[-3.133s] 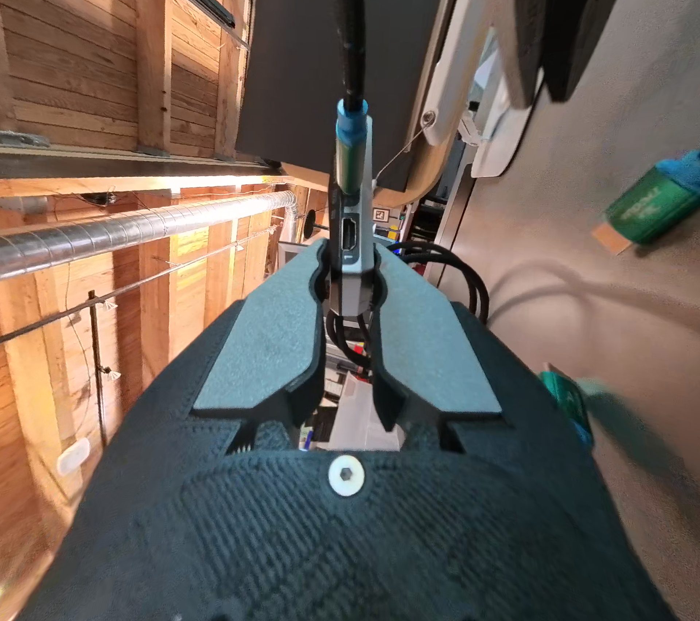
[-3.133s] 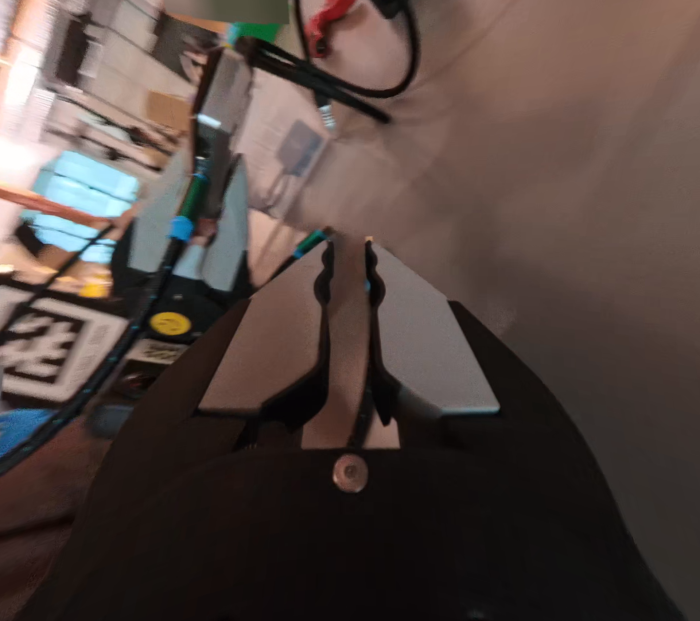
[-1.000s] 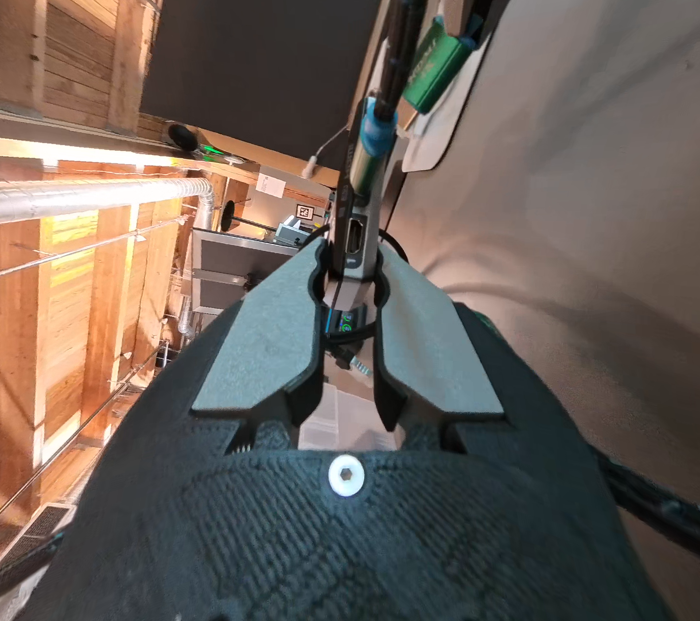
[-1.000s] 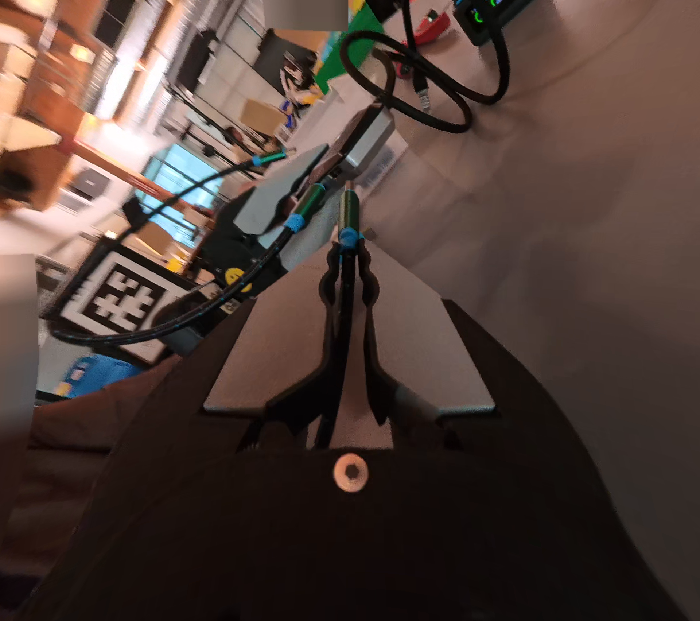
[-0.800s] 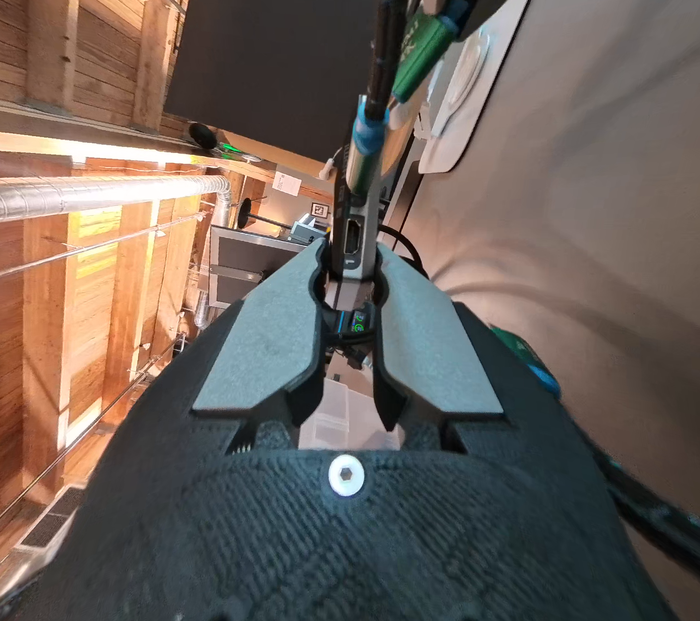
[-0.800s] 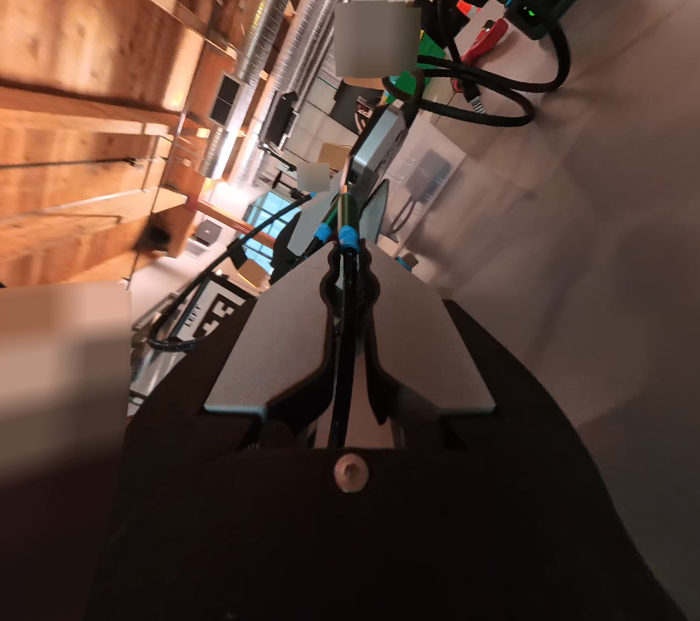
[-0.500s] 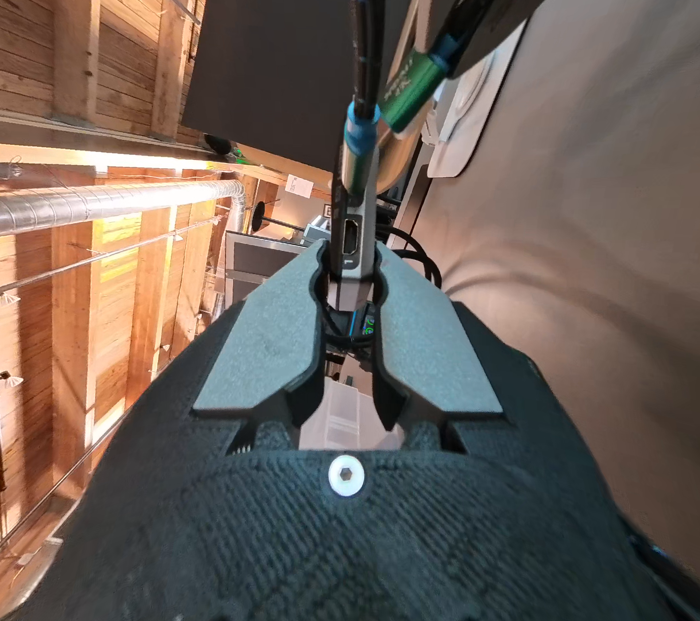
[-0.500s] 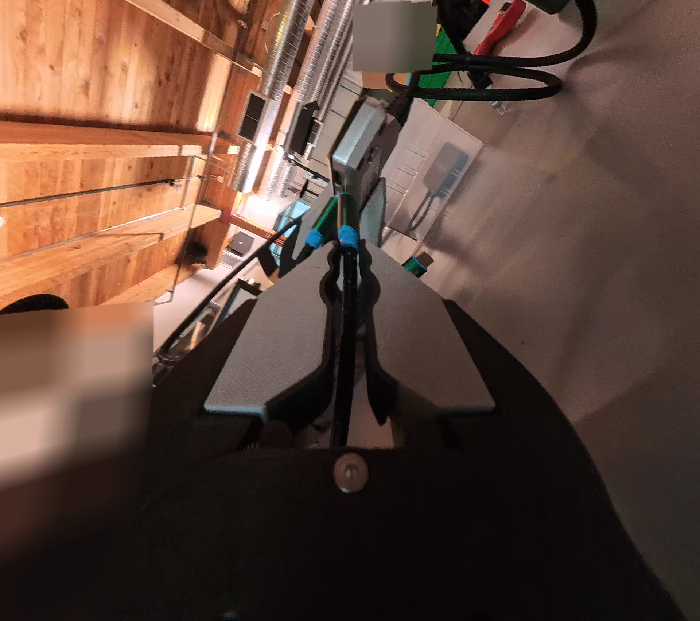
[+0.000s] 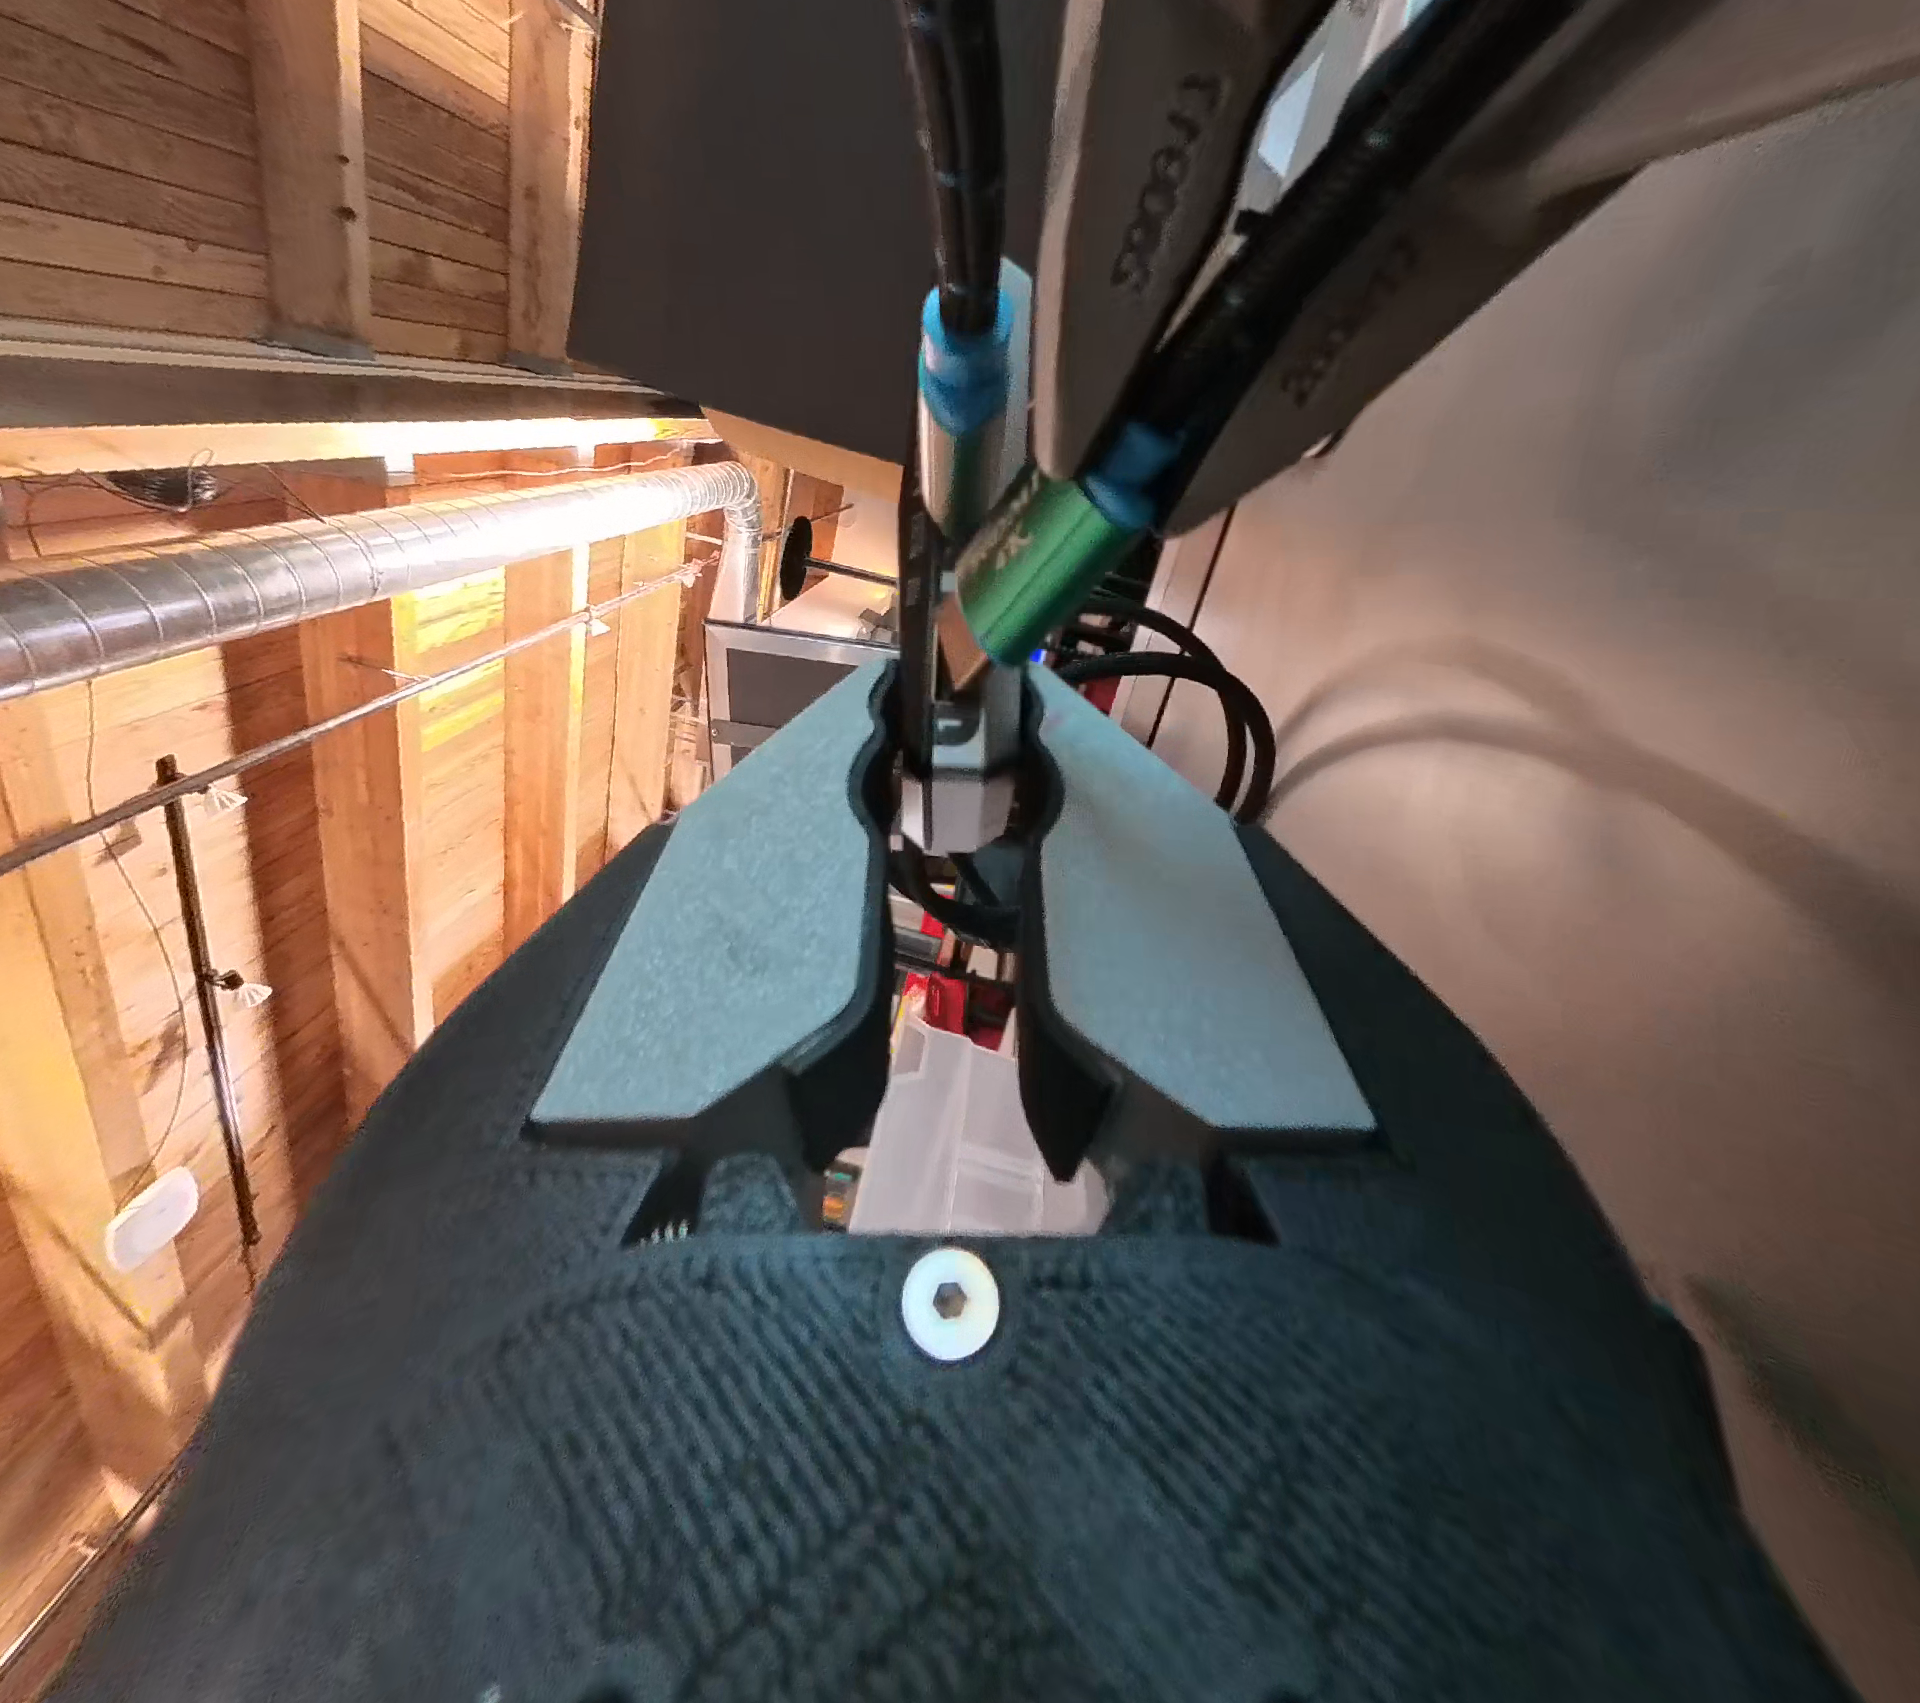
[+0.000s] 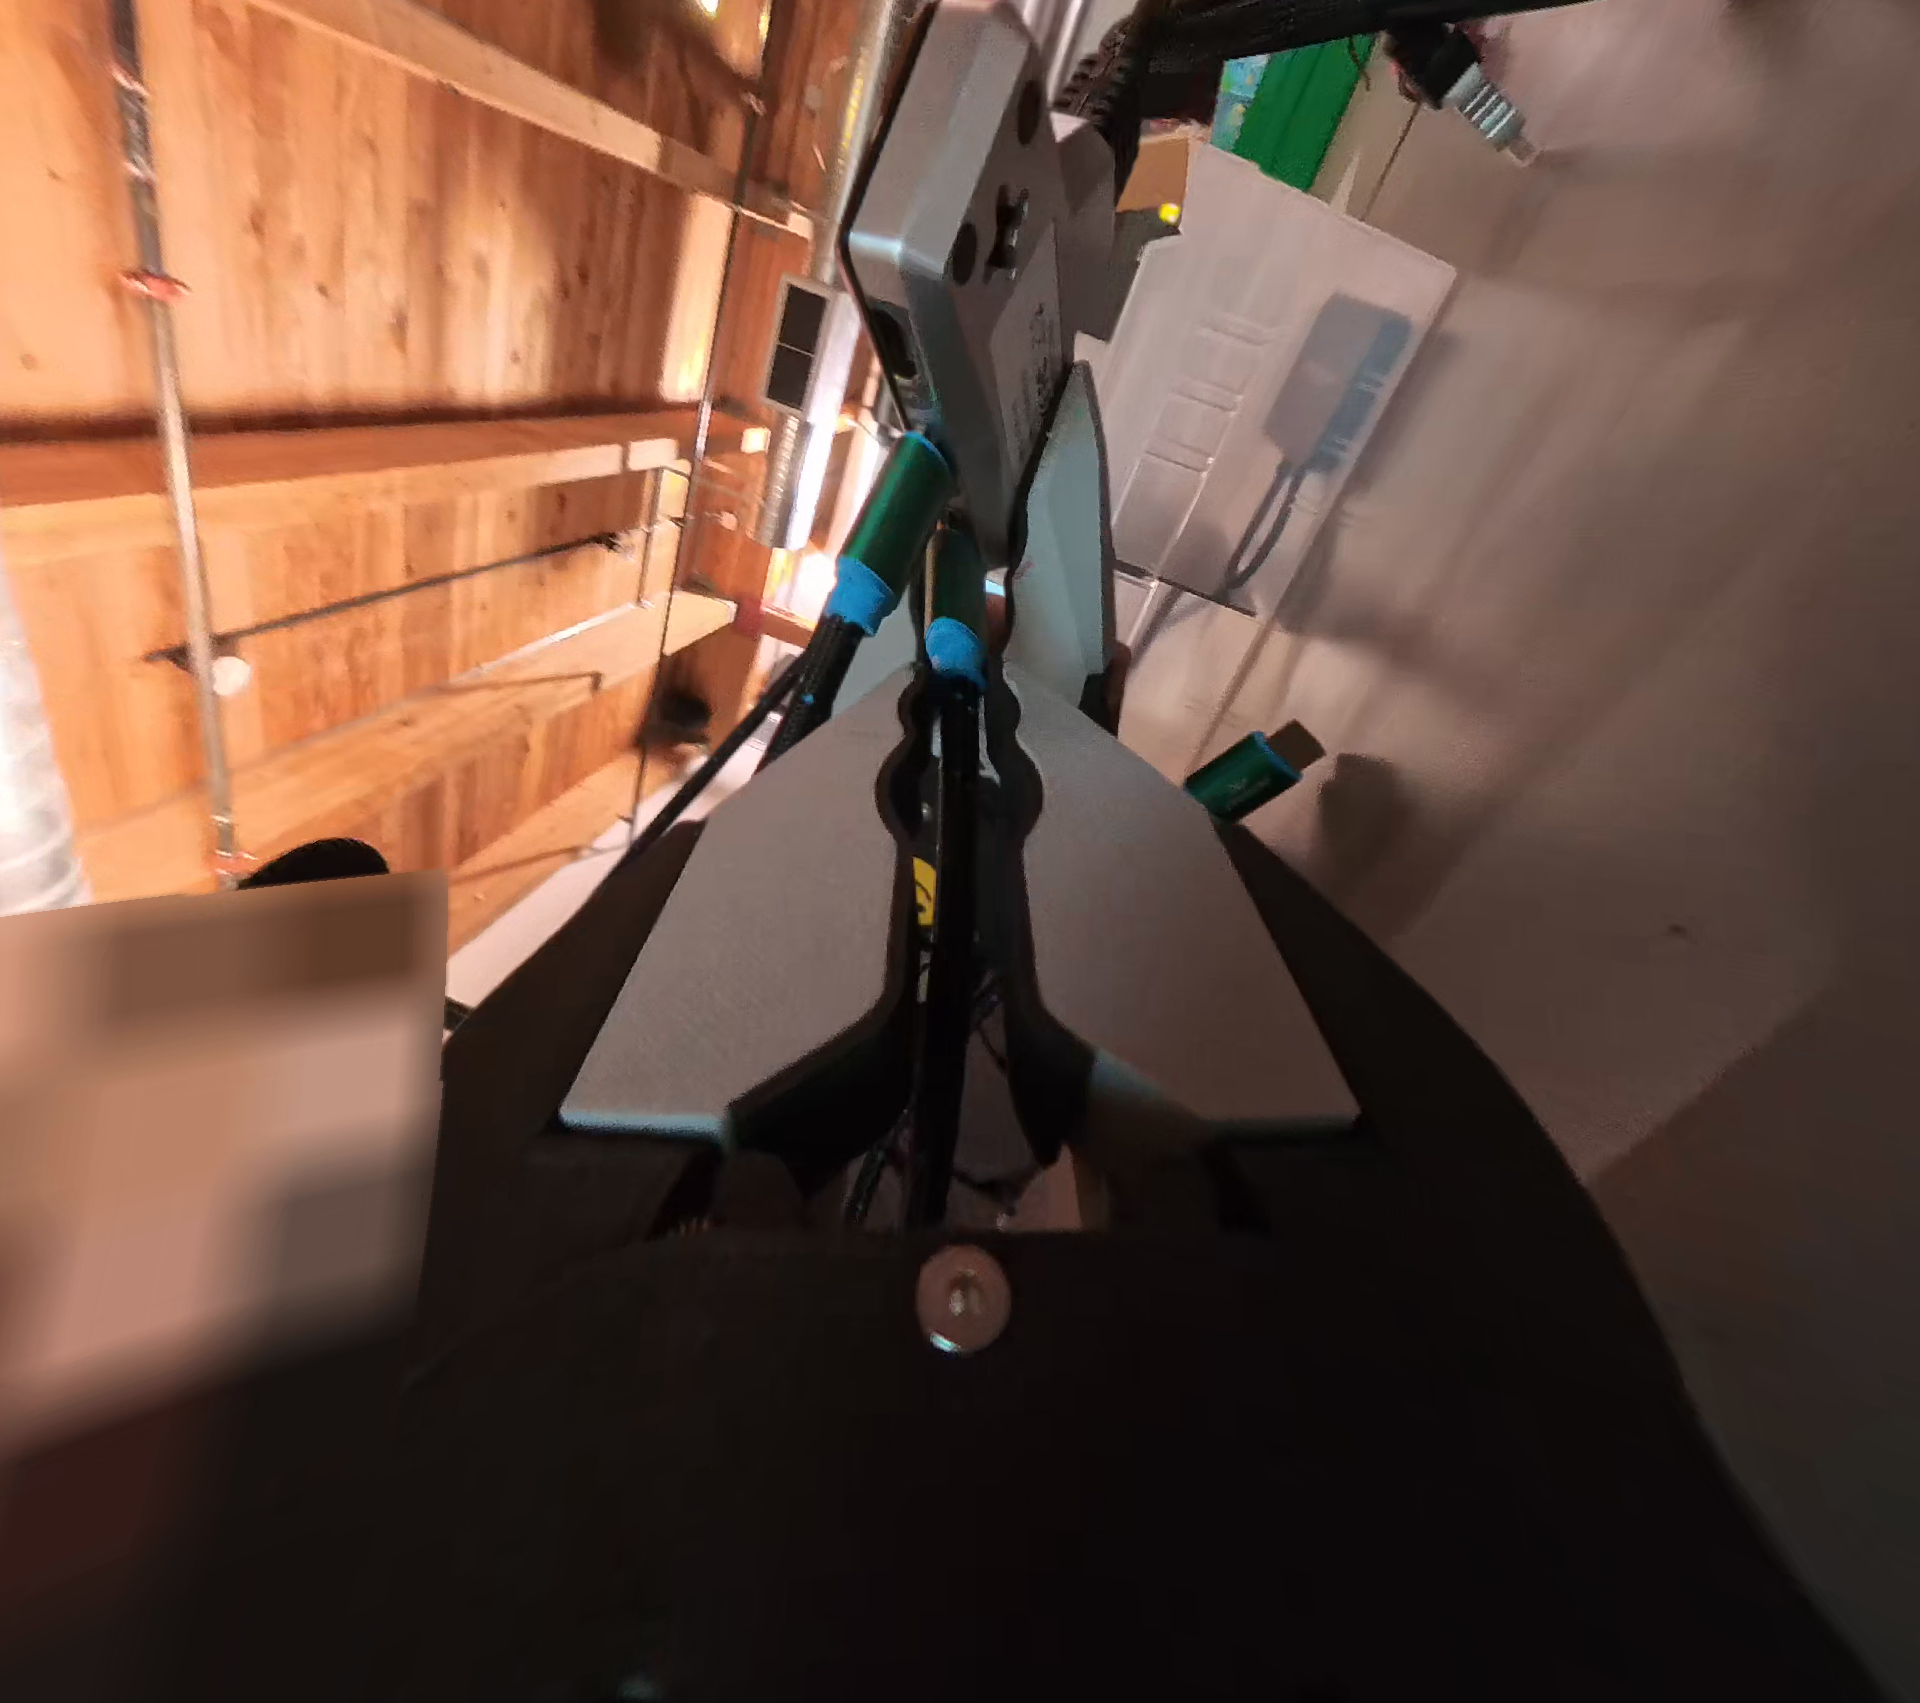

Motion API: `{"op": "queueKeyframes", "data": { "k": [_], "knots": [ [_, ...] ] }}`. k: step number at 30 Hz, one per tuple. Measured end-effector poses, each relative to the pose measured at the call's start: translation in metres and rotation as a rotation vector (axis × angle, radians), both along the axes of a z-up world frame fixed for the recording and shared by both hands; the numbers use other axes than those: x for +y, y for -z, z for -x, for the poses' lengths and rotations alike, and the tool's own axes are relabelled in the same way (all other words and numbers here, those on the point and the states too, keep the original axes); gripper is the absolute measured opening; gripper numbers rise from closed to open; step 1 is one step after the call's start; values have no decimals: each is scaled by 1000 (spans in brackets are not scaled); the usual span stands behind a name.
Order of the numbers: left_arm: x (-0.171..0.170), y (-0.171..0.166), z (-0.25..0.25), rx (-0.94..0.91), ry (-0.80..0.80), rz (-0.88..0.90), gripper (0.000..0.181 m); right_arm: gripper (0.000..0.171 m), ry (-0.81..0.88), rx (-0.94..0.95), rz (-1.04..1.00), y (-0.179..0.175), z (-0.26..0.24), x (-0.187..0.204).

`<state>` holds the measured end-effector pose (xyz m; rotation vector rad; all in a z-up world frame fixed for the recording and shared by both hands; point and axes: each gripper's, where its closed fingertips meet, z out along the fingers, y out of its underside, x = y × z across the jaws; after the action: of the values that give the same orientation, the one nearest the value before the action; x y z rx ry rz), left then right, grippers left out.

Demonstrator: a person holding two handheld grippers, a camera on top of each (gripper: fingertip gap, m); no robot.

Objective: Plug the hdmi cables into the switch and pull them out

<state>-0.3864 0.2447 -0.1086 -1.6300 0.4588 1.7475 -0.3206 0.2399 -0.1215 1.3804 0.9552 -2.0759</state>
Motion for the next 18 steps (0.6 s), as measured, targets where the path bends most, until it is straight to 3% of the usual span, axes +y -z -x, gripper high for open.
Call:
{"op": "queueKeyframes", "data": {
  "k": [18],
  "knots": [
    [-3, -4, 6, 88, -100, 64, 17, 6, 50, -75, 160, 0, 7, 0]
  ]
}}
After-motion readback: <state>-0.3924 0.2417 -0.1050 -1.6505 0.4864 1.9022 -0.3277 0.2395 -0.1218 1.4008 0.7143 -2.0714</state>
